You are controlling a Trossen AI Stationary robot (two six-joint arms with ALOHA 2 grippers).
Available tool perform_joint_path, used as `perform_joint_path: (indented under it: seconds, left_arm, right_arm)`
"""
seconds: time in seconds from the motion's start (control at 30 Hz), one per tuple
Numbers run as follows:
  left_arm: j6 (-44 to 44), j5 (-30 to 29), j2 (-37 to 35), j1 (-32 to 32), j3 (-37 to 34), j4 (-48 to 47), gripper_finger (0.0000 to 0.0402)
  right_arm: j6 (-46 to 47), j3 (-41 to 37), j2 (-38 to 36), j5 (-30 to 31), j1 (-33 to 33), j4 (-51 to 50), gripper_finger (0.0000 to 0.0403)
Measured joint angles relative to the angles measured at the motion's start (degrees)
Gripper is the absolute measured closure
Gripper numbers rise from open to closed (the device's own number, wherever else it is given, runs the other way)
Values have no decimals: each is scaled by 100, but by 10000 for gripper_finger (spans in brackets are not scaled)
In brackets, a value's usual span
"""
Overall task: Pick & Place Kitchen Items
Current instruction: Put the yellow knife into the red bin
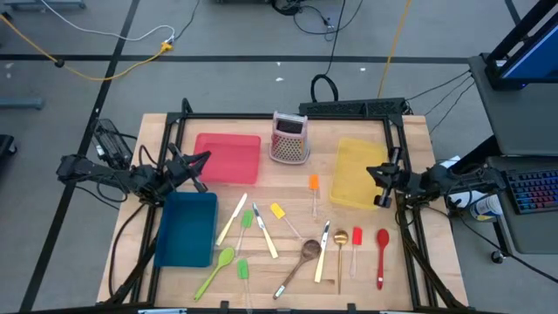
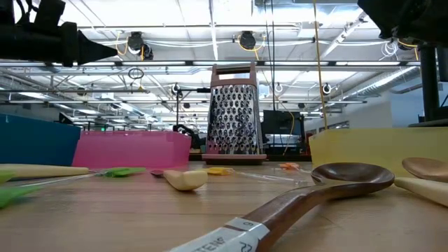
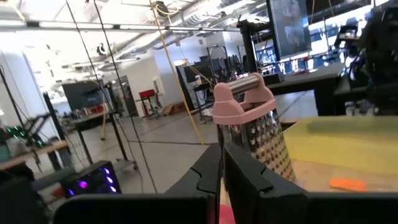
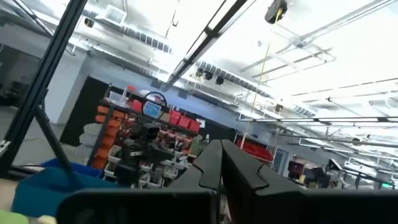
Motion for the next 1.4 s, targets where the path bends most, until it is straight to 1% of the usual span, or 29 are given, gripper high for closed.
perform_joint_path:
  seconds: [0.1,0.23,0.3,0.37,0.5,0.57,0.7,0.8,0.87,1.07,1.23,1.3,1.37,1.4]
  left_arm:
    - [-194,0,0,2,0,2,376]
    - [-150,1,0,2,-1,2,376]
    - [-210,7,0,2,0,2,376]
    - [-461,15,0,2,0,2,376]
    - [-1563,20,0,2,-1,2,376]
    - [-1895,20,0,2,-2,-3,376]
    - [-1970,20,0,2,0,-2,376]
    - [-2016,55,0,2,-2,-2,376]
    - [-2020,277,0,2,0,0,376]
    - [-2109,1454,0,2,-1,43,376]
    - [-2041,2010,2,2,-2,69,376]
    - [-2255,2471,4,2,-2,319,376]
    - [-2273,2974,107,2,103,438,376]
    - [-2205,3062,205,-4,186,440,376]
  right_arm:
    - [290,0,0,-2,0,-32,399]
    - [851,0,0,-16,-2,-145,399]
    - [1024,0,0,-22,-2,-342,398]
    - [1150,0,7,-23,-2,-563,392]
    - [1632,0,100,-25,-2,-798,369]
    - [1847,0,209,-26,0,-811,353]
    - [2029,2,487,-20,-2,-815,323]
    - [2026,2,677,-20,-2,-795,308]
    - [2024,2,793,-24,-2,-717,302]
    - [2012,2,1243,-24,-2,-264,300]
    - [1986,2,1651,-26,-2,301,306]
    - [1916,2,1831,-26,-2,568,307]
    - [1826,2,2008,-26,-2,817,306]
    - [1778,2,2093,-26,-2,930,307]
